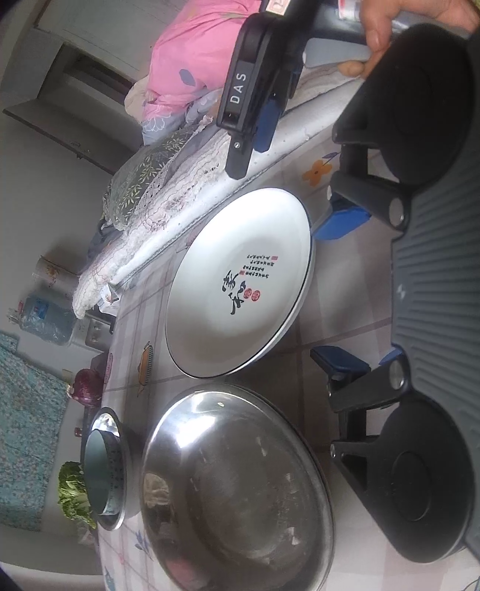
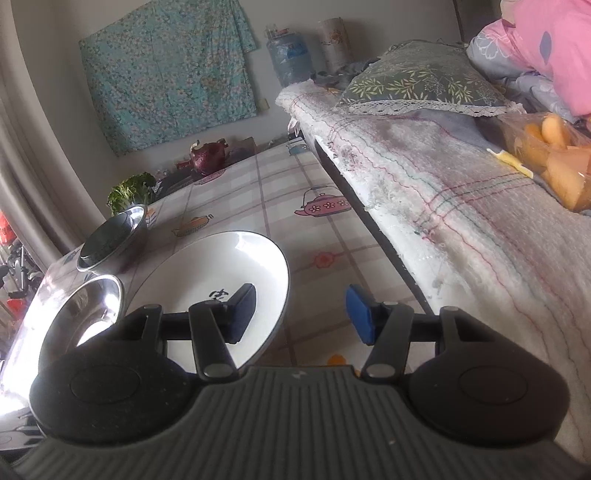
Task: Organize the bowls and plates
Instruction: 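Move both tools to the rim of the white printed ceramic plate, then close both tools on the rim of the white ceramic plate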
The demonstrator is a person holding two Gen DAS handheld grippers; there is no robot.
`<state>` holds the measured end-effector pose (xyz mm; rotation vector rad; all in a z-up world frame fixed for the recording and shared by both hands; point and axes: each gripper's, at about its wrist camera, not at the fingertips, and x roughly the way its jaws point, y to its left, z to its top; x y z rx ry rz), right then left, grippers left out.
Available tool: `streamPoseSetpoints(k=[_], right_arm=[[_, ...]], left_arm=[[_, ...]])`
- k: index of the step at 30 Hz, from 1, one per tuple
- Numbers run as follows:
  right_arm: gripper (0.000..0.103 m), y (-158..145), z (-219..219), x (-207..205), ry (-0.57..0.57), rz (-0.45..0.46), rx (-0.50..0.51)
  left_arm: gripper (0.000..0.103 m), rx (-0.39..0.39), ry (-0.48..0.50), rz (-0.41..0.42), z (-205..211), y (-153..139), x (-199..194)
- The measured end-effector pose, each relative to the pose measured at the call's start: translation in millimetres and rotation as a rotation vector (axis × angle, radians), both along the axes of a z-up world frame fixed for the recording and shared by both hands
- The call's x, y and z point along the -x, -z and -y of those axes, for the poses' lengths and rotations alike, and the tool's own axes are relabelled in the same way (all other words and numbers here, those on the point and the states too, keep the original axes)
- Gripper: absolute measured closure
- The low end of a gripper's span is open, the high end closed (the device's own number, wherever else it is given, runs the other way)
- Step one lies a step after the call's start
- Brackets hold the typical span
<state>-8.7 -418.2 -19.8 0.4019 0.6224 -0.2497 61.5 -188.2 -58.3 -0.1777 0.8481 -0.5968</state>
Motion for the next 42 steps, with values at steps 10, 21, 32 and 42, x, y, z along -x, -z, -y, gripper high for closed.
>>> streamPoseSetpoints(k=[10, 21, 32, 42], right_arm=[[0.05, 8.5, 6.5, -47.0, -0.04, -0.009, -0.02], [0.074, 38.1, 11.2, -79.2, -0.062, -0.094, -0.022], [0.086, 36.1, -3.3, -74.4, -0.138, -0.112, 0.033], [0.085, 27.3, -22.5, -36.0, -0.217, -0.141, 0.077]], left_arm=[[0.024, 0.071, -0.016, -0.011, -2.7, -2.2, -6.6], [0.032, -0.009, -0.046, 0.001, 16.4, 6.6, -21.3], [0.044, -0.043, -0.052, 0.028, 24.3, 4.9, -24.6], [0.048, -0.076, -0.032, 0.03, 25.9, 5.1, -16.0]])
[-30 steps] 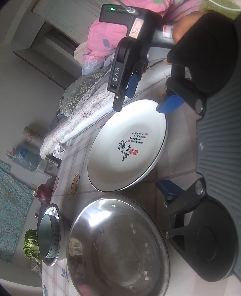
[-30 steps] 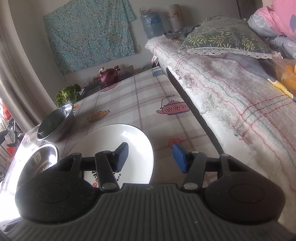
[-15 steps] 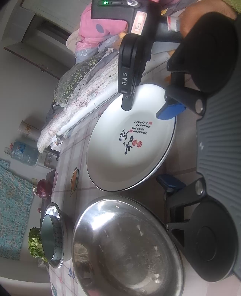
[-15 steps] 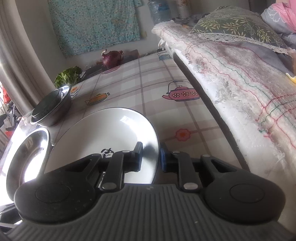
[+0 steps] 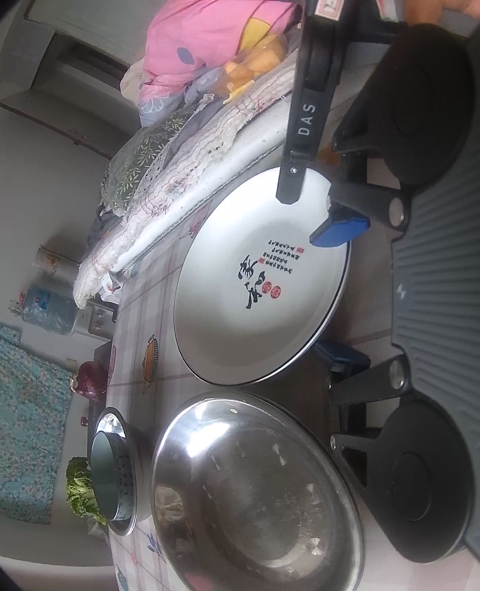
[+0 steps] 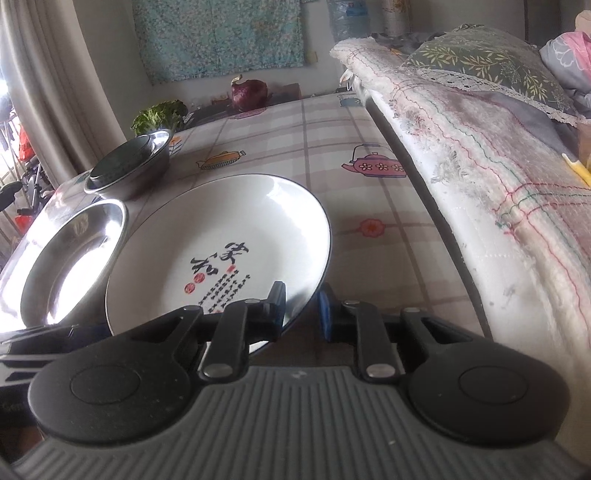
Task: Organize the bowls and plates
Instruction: 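Close both tools on the rim of the white ceramic plate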
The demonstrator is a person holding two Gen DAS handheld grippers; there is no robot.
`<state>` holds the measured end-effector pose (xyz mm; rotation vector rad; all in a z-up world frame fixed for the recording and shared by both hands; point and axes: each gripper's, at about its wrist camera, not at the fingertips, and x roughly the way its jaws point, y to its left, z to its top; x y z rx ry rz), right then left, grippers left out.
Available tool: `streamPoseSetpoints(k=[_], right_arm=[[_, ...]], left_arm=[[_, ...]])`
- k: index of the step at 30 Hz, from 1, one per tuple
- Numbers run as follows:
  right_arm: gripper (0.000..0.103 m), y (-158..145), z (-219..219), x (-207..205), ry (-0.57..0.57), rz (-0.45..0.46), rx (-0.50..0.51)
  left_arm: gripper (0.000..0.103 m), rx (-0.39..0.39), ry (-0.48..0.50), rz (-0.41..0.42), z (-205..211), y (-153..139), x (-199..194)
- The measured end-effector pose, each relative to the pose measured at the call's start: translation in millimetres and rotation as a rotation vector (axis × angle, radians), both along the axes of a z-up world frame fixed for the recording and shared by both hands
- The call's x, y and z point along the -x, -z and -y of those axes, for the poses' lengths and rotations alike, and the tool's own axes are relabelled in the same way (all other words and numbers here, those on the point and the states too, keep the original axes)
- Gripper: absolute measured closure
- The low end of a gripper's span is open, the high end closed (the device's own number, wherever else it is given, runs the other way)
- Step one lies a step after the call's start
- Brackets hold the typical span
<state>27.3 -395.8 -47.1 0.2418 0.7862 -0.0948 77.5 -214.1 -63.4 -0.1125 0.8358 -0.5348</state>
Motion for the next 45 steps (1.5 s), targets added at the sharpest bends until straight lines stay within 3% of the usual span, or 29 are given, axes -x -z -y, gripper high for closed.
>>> streamPoseSetpoints(k=[15, 22, 30, 37, 40, 42, 45], right_arm=[[0.082, -10.7, -5.5, 67.1, -0.035, -0.038, -0.051], [0.082, -14.1, -2.9, 86.4, -0.015, -0.043, -0.09], [0.082, -15.3, -7.9, 98.5, 0.018, -0.024, -0.113], [0.08, -16.8, -8.4, 106.3, 0.002, -0.015, -0.128], [0.08, -17.6, -4.8, 106.3, 0.03, -0.013, -0.135], [0.076, -17.1, 0.7, 104.4, 0.054, -0.012, -0.137], [0.075, -15.5, 9.8, 96.4, 0.084, -0.001, -0.143]], left_arm=[[0.048, 0.003, 0.047, -0.008, -20.9, -7.6, 34.1], [0.049, -0.011, 0.018, 0.016, -20.6, -11.9, 20.4], [0.082, -0.055, -0.01, -0.002, -21.5, -10.3, 8.0], [0.082, -0.051, 0.019, -0.016, -26.9, -10.4, 14.0], [0.079, -0.07, 0.015, -0.006, -23.8, -10.3, 9.8], [0.071, -0.08, 0.024, -0.004, -20.3, -8.8, 4.6], [0.071, -0.107, 0.024, 0.002, -14.4, -3.7, -3.1]])
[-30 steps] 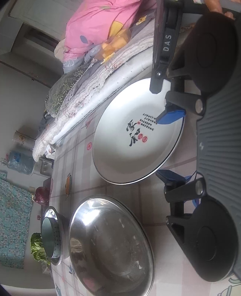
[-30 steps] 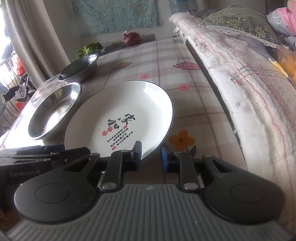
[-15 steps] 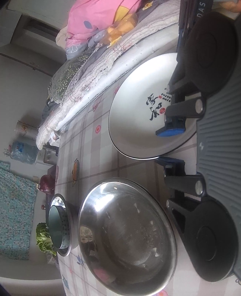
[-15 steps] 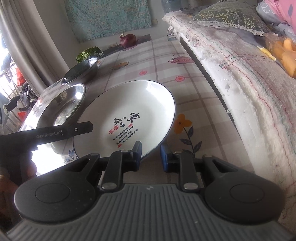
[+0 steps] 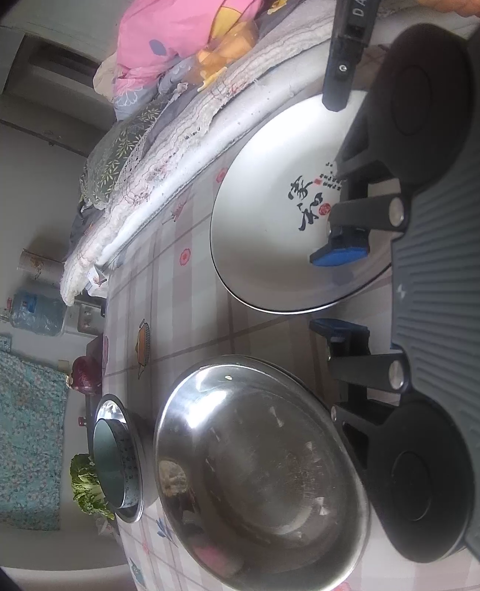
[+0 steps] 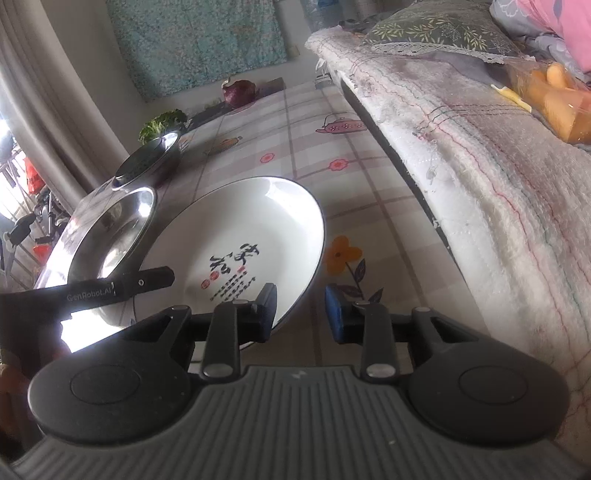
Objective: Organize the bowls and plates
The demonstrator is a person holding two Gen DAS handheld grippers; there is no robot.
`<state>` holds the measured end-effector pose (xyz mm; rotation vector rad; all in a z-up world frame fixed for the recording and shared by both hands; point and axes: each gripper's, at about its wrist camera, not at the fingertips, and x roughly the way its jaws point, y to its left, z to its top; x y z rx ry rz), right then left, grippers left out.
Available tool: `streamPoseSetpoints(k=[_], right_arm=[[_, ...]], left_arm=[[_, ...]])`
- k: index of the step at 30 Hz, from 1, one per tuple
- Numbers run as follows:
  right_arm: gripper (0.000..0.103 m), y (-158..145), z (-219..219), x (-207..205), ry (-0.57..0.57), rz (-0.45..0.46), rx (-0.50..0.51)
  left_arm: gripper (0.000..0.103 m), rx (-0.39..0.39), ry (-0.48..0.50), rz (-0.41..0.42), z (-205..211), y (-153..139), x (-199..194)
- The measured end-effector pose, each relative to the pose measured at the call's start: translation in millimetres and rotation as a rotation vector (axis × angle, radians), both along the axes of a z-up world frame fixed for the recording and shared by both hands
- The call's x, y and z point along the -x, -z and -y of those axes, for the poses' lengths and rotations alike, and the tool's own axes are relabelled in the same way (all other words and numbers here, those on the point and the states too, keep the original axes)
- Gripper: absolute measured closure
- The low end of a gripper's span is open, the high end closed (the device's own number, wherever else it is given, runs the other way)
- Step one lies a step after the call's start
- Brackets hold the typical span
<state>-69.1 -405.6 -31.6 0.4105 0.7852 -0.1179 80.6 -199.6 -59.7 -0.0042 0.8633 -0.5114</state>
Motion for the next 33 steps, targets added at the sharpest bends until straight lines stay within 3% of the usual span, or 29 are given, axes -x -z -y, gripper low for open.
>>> streamPoseSetpoints(k=[10, 13, 18, 33], right_arm=[[0.072, 10.1, 6.3, -40.6, 0.02, -0.005, 0.008], [0.069, 7.4, -5.8, -45.0, 0.0, -0.017, 0.078], [0.065, 6.3, -14.0, -41.3, -0.031, -0.025, 0.105], [0.06, 7.8, -29.9, -31.2, -0.063, -0.026, 0.111]], left_arm=[[0.071, 0.013, 0.017, 0.004, 6.5, -0.8, -3.0], [0.071, 0.026, 0.019, -0.023, 2.6, -3.3, -2.0], [0.071, 0.03, 0.029, -0.056, -6.3, -5.6, 3.7], [0.069, 0.047, 0.096, 0.084, -24.6, 4.3, 36.7]])
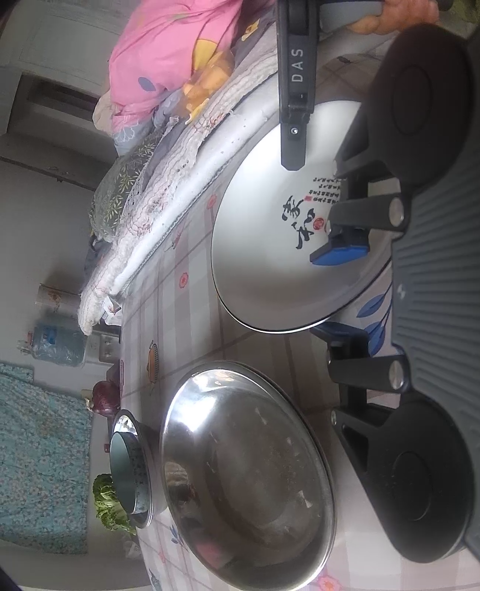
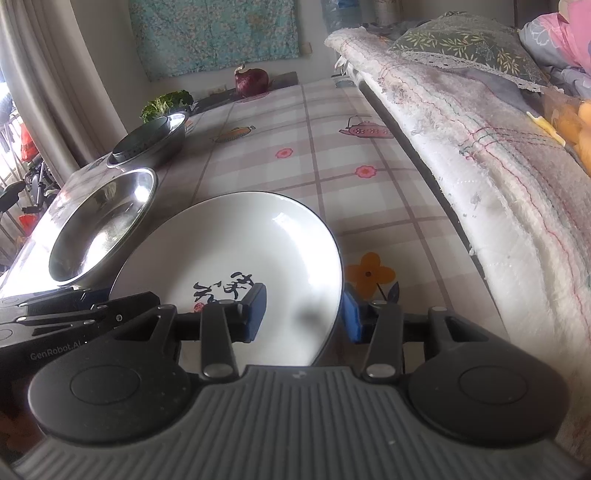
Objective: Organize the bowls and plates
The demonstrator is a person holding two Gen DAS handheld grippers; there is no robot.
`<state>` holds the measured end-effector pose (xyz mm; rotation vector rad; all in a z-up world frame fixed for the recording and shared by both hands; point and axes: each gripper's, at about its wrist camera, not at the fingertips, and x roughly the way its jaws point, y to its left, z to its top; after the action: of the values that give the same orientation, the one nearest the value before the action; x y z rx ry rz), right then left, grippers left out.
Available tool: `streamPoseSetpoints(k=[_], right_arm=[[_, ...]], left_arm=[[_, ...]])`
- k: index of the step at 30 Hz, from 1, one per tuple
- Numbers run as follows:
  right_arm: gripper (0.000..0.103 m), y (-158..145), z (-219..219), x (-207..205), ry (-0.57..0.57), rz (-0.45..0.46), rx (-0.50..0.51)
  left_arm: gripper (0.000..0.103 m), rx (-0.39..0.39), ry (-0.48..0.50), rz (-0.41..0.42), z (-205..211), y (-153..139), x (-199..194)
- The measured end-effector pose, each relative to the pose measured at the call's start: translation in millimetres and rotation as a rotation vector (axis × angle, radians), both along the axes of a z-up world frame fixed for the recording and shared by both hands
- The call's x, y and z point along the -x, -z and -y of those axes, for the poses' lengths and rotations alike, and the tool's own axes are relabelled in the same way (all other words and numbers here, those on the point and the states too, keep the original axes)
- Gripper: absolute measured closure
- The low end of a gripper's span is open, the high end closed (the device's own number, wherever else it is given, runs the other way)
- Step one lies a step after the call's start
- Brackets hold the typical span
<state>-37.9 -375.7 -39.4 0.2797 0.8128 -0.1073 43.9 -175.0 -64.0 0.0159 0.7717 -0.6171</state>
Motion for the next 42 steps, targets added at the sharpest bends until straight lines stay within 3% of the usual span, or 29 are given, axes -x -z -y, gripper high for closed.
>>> streamPoseSetpoints(k=[13, 19, 27, 34, 42], right_arm=[[0.06, 1.7, -5.5, 7.7, -0.009, 0.017, -0.026], [0.061, 2.3, -0.1, 10.9, 0.017, 0.018, -0.052], [0.062, 6.8, -0.6, 17.1, 0.03, 0.001, -0.068], [0.063, 6.1, -10.8, 12.0, -0.001, -0.012, -0.013], [0.064, 7.1, -0.9, 5.5, 0.02, -0.002, -0.031]], left_arm=[[0.069, 0.08, -0.008, -0.118, -26.7, -2.2, 14.3], [0.061, 0.086, -0.031, -0.084, -26.5, -8.1, 8.9], [0.061, 0.086, -0.043, -0.084, -18.8, -8.5, -0.6], [0.059, 0.12, -0.011, -0.139, -29.5, -11.5, 0.8], [0.058, 0.116, 0.064, -0.141, -34.4, -11.7, 14.8]])
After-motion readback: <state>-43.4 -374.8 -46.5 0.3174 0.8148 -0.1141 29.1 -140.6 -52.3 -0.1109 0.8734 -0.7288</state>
